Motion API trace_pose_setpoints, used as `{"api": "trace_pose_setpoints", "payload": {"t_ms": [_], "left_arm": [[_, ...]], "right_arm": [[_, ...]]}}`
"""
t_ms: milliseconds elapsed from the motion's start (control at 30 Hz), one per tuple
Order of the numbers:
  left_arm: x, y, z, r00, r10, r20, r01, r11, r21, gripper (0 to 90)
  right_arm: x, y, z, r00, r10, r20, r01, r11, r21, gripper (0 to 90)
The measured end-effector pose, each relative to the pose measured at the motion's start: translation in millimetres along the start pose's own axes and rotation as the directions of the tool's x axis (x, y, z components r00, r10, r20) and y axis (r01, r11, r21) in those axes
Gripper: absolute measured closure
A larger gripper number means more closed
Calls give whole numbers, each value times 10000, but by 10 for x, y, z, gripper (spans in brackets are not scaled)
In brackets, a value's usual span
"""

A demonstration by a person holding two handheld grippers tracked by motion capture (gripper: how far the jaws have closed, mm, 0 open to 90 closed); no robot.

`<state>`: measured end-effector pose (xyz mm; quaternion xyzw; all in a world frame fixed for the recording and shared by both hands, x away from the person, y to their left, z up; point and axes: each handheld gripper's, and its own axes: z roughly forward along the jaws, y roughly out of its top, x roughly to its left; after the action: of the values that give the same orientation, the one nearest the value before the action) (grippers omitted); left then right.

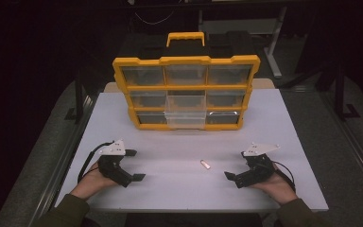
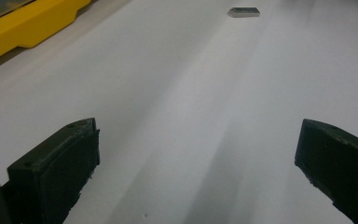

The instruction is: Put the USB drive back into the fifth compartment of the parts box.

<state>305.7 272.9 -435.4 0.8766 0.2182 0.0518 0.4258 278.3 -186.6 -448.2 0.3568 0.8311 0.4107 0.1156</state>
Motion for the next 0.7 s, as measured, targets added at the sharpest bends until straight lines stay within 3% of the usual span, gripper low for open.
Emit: {"api": "trace_pose_setpoints", "payload": {"t_ms": [700], "left_arm": [[-7,2,-17,9997,-83,211,88,9997,-242,0]], "right_arm": [[19,32,0,9995,-51,-302,53,10000,83,0]]}}
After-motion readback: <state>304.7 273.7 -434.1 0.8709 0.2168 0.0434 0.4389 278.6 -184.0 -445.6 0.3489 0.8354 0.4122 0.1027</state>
